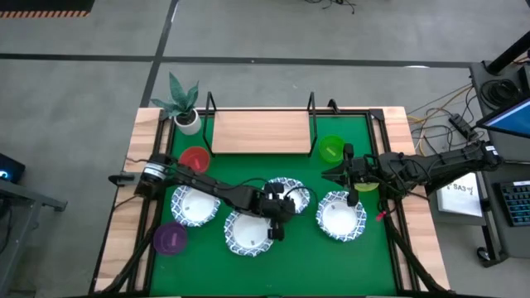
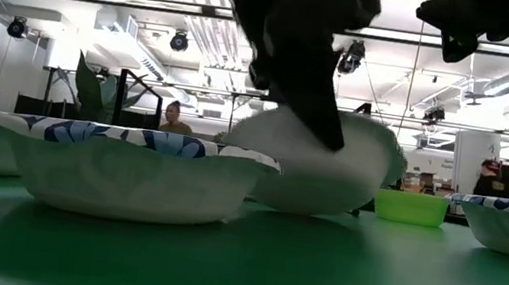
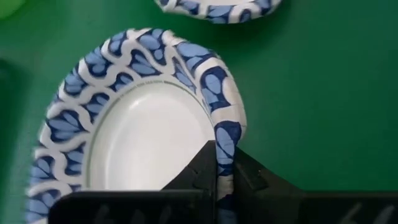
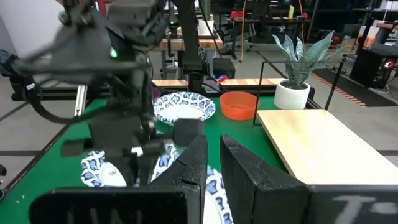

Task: Place and stack bowls onto a shelf
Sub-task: Put the white patterned bowl on the shelf

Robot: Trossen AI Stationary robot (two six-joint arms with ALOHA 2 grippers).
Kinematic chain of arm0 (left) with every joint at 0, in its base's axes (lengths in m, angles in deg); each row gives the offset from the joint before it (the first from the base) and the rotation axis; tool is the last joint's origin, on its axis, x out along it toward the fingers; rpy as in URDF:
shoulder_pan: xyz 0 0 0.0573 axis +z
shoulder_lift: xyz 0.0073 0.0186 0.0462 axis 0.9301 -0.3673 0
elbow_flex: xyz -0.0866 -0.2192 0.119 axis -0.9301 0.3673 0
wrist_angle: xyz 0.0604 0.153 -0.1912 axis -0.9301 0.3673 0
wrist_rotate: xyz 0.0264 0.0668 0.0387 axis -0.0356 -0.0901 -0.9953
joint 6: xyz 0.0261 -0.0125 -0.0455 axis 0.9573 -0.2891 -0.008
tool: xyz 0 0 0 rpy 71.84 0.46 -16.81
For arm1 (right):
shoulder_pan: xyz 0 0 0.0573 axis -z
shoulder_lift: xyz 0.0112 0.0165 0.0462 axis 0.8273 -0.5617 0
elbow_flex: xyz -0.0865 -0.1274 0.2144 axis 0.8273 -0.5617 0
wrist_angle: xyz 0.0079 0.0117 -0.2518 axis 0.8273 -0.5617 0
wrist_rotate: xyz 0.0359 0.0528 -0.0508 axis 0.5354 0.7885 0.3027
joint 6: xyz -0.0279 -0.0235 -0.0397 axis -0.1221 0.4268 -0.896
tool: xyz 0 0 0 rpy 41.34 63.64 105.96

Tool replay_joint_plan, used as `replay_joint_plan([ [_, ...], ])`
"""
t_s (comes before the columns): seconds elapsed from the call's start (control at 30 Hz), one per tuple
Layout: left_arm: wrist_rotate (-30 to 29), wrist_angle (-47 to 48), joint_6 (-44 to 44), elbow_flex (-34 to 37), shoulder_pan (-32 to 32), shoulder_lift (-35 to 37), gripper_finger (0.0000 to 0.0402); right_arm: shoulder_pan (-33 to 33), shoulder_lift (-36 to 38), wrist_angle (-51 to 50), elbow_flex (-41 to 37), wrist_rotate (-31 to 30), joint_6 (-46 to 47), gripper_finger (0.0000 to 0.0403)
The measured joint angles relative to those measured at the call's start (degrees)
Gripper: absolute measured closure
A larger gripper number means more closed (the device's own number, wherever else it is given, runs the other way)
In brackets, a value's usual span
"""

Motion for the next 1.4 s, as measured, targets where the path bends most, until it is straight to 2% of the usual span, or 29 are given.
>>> replay_joint_plan([
  [0.17, -4.16, 8.65, 3.35, -4.68, -0.74, 0.41, 0.0401, 0.01, 0.00, 0.00, 0.00, -0.01, 0.00, 0.0369],
  [0.3, -5.04, 14.32, 5.36, -7.20, -0.74, 0.48, 0.0401, 0.02, 0.00, 0.00, 0.00, -0.01, 0.00, 0.0369],
  [0.43, -6.21, 18.29, 7.49, -7.37, -0.70, 1.71, 0.0401, 0.00, 0.00, 0.00, 0.00, 0.00, 0.09, 0.0369],
  [0.67, -12.57, 28.87, 7.96, -7.06, 0.02, 7.56, 0.0402, 0.02, 0.00, 0.00, 0.00, 0.00, -0.42, 0.0369],
  [0.9, -14.39, 29.46, 8.26, -5.77, 2.83, 14.35, 0.0402, 0.01, 0.00, 0.02, -0.02, -0.01, -0.41, 0.0369],
  [1.07, -18.06, 29.00, 10.64, -3.88, 5.11, 16.97, 0.0402, 0.00, 0.00, 0.02, -0.02, 0.00, -0.35, 0.0369],
  [1.4, -18.00, 17.92, 12.69, 9.93, 11.29, 22.76, 0.0401, 0.02, 0.00, 0.02, -0.02, 0.00, -0.37, 0.0369],
])
